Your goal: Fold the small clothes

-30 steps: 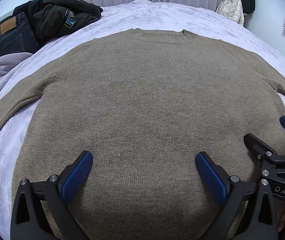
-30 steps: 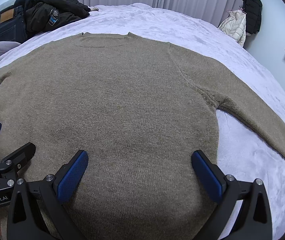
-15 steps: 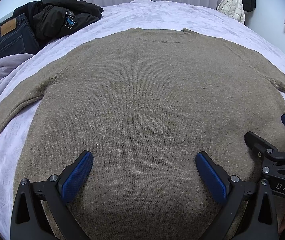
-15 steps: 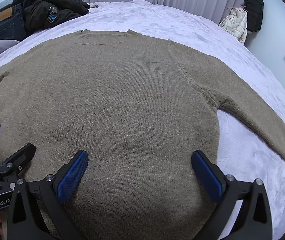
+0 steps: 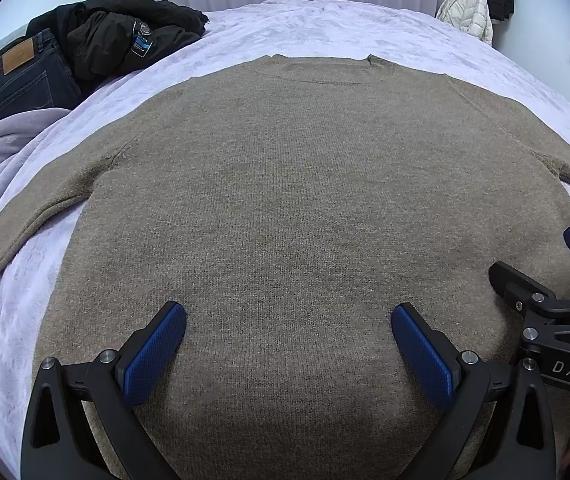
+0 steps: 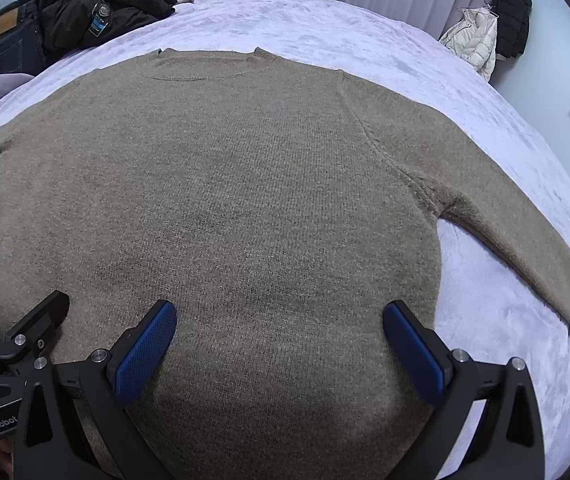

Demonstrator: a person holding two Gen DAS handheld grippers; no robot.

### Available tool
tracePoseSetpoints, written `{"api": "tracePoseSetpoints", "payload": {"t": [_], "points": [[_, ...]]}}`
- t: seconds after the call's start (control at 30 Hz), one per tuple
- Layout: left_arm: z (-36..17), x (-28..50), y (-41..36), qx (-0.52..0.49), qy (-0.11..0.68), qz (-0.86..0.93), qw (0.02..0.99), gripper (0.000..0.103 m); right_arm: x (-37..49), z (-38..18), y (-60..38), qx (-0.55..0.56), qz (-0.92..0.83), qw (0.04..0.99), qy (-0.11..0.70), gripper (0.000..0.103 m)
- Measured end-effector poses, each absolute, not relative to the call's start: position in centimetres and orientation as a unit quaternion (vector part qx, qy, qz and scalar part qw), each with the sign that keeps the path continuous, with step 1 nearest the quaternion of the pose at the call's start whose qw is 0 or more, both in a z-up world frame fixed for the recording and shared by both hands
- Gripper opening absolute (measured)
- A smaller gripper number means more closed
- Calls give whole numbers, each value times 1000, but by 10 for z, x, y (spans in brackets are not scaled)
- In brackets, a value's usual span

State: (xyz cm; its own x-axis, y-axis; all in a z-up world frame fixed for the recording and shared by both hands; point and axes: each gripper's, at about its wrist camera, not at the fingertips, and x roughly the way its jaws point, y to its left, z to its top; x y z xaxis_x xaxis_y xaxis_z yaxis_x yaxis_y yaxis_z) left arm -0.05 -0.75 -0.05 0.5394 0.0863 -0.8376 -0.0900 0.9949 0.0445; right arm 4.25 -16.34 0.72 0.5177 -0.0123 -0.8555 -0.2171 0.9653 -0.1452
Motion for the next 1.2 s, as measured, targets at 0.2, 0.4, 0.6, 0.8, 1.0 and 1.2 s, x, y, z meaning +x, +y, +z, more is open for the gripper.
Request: {"api": "tracePoseSetpoints", "payload": {"t": [0.2, 0.4, 0.6, 0.8, 1.0, 1.2], "points": [[7, -2, -7, -7, 491, 54, 869, 103, 39, 18, -171, -96, 67, 856, 504, 103], [22, -5, -10, -46, 504, 41, 861, 103, 22, 38, -198, -70, 58, 869, 486, 103], [44, 12, -36, -27, 510, 18, 860, 103, 17, 66, -267, -3, 20, 885, 466, 103], [65, 38, -73, -1, 497, 8, 868, 103, 18, 80, -375, 79, -72, 885, 454, 103], [80, 65, -110, 26, 479, 5, 877, 103, 12, 70, -473, 144, -166, 864, 453, 103], [80, 87, -138, 40, 478, -1, 877, 103, 14, 52, -532, 230, -178, 842, 455, 103]]}}
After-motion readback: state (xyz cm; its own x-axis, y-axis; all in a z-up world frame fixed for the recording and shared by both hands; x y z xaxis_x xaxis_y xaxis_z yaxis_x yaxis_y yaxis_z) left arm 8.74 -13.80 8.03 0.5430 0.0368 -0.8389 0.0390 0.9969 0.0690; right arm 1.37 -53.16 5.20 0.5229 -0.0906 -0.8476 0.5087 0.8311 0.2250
